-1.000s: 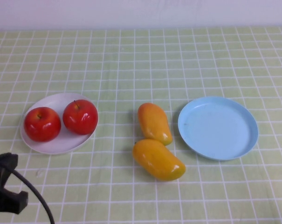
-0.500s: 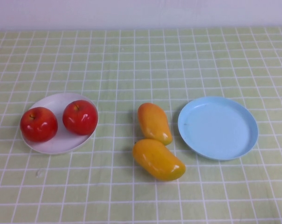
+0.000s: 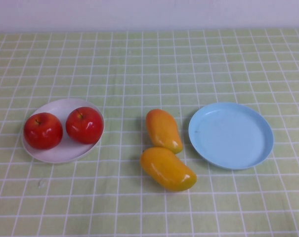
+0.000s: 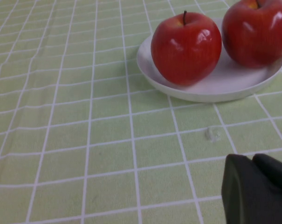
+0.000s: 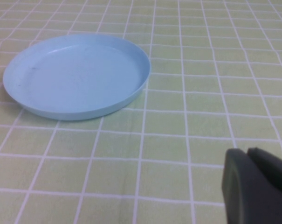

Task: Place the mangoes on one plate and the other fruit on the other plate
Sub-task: Put another type of fruit in the right plate

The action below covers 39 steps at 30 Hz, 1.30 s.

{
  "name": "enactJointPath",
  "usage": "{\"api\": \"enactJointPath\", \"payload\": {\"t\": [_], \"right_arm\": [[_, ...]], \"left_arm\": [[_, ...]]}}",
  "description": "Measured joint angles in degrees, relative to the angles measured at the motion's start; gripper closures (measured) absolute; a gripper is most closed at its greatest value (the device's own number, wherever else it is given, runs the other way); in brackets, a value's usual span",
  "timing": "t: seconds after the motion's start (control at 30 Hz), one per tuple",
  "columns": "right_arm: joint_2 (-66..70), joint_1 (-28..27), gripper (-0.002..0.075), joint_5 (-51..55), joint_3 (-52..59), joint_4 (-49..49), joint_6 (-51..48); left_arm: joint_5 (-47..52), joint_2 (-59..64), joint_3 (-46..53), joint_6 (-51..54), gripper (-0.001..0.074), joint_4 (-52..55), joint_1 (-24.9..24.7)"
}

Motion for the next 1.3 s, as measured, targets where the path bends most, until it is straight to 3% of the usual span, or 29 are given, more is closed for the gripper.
{"api": "enactJointPath", "payload": {"t": [0.97,1.3], "right_arm": [[0.0,0.0,0.0742,-1.0,0.0,0.02,0.0],[0.0,0.0,0.0743,-19.61,0.11,26.88,0.0]], "left_arm": [[-0.07,0.0,0.0,0.0,0.0731,0.0,0.0],[-0.07,0.0,0.0,0.0,0.0731,0.0,0.0]]}}
